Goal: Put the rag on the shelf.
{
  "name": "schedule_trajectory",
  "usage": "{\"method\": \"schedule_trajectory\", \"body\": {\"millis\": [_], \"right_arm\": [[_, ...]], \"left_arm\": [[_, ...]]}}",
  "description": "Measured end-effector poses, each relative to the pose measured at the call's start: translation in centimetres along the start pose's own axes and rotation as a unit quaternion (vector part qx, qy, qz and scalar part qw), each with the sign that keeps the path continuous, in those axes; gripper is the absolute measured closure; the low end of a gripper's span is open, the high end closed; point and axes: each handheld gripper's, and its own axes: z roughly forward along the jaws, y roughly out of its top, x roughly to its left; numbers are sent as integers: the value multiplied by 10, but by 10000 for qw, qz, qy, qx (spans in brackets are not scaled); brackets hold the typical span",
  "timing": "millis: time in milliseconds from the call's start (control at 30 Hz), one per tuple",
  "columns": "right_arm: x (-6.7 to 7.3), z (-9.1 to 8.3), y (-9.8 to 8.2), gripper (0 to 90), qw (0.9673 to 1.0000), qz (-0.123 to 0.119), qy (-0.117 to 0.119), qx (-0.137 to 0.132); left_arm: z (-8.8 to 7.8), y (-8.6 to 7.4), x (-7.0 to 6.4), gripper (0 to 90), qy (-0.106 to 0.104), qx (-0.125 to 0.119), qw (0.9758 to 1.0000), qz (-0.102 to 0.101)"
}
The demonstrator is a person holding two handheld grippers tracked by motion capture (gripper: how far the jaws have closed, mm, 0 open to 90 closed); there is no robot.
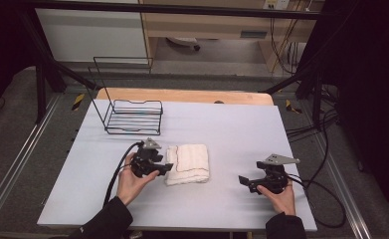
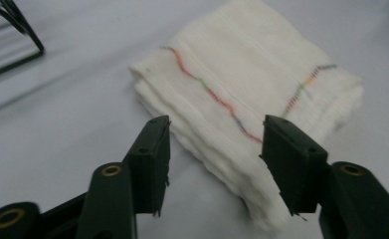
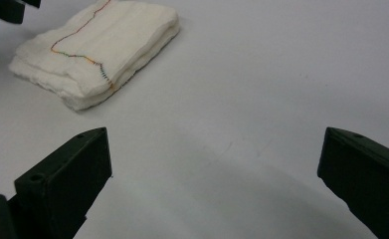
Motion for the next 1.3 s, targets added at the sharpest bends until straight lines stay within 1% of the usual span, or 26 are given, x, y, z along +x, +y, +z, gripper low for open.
{"method": "schedule_trajectory", "body": {"millis": [33,67,100,167,200,233,300,367,400,433,467,533,733,767,800,900,933,967,1000,1033,1133,1167,1200,1233,1267,1300], "right_arm": [[0,0,0,10,10000,-1,0,3],[0,0,0,10,10000,-1,0,2],[0,0,0,10,10000,0,0,-4],[0,-1,0,10,10000,34,7,1],[0,-1,0,10,10000,34,7,1],[0,-1,0,10,10000,35,11,2],[0,0,0,10,10000,-5,12,-7],[0,0,0,10,10000,-12,17,2],[0,0,0,10,10000,-12,17,2],[0,0,0,10,10000,-12,24,3],[0,0,0,10,10000,-12,24,3],[0,0,0,10,10000,-10,26,4],[0,0,0,10,10000,-5,32,-3],[0,0,0,10,10000,-9,27,2],[0,0,0,10,10000,-8,28,2],[0,0,0,10,10000,-7,33,0],[0,0,0,10,10000,-7,33,0],[0,0,0,10,10000,-8,32,4],[0,0,0,10,10000,-8,32,4],[0,0,0,10,10000,-9,33,-1],[0,0,0,10,10000,-10,27,0],[0,0,0,10,10000,-11,33,2],[0,0,0,10,10000,-11,33,2],[0,0,0,10,10000,-11,31,1],[0,0,0,10,10000,-11,31,1],[0,0,0,10,10000,-10,29,0]], "left_arm": [[2,7,4,403,15,-7,10000,17],[4,10,7,399,83,-9,9999,63],[10,19,12,395,176,-16,9998,114],[19,26,18,385,212,18,9998,58],[19,26,18,382,212,18,9998,58],[23,28,21,382,194,15,9998,35],[31,31,25,389,232,39,9997,91],[38,31,29,426,270,64,9995,131],[40,31,31,426,267,73,9996,98],[45,29,33,477,227,126,9996,65],[45,29,33,497,227,126,9996,65],[48,28,35,504,224,201,9995,137],[56,25,38,571,10,265,9996,40],[56,25,39,613,-86,285,9996,4],[56,25,39,626,-86,285,9996,4],[57,24,39,702,-173,267,9995,-29],[56,23,39,702,-206,277,9994,-58],[55,23,39,784,-211,288,9994,-53],[53,23,39,784,-205,311,9993,-44],[51,23,37,829,-138,271,9995,-109],[48,22,35,841,-97,239,9996,-120],[44,20,35,842,-77,152,9997,-167],[44,20,35,843,-77,152,9997,-167],[39,18,34,844,-71,107,9997,-188],[39,18,34,844,-71,107,9997,-188],[35,17,34,845,-70,77,9997,-202]]}}
